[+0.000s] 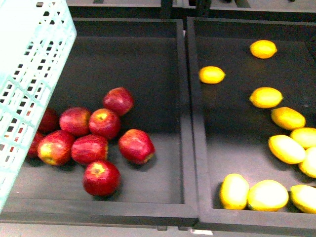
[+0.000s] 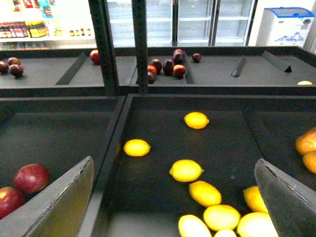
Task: Pick lemon and mango into basket
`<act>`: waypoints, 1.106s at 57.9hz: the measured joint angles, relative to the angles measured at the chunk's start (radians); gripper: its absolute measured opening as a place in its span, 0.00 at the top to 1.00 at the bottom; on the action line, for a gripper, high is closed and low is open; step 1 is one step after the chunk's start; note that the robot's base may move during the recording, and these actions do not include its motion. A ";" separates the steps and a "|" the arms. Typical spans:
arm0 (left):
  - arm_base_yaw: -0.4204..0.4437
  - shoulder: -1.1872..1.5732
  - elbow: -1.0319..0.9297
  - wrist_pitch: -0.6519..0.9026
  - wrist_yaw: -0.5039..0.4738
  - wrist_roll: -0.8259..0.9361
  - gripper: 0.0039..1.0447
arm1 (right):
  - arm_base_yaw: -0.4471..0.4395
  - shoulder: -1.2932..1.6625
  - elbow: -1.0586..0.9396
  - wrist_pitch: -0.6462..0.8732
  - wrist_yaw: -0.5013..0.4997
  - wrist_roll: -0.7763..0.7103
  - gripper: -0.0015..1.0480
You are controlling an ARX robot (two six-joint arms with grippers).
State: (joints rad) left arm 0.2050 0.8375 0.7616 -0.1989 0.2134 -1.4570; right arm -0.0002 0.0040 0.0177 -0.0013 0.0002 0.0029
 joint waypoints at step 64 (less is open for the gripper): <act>-0.416 0.418 0.252 -0.090 -0.140 0.415 0.94 | 0.000 0.000 -0.001 0.000 -0.003 0.000 0.08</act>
State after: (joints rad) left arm -0.2108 1.2552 1.0138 -0.2886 0.0738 -1.0424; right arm -0.0006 0.0036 0.0170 -0.0013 -0.0029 0.0025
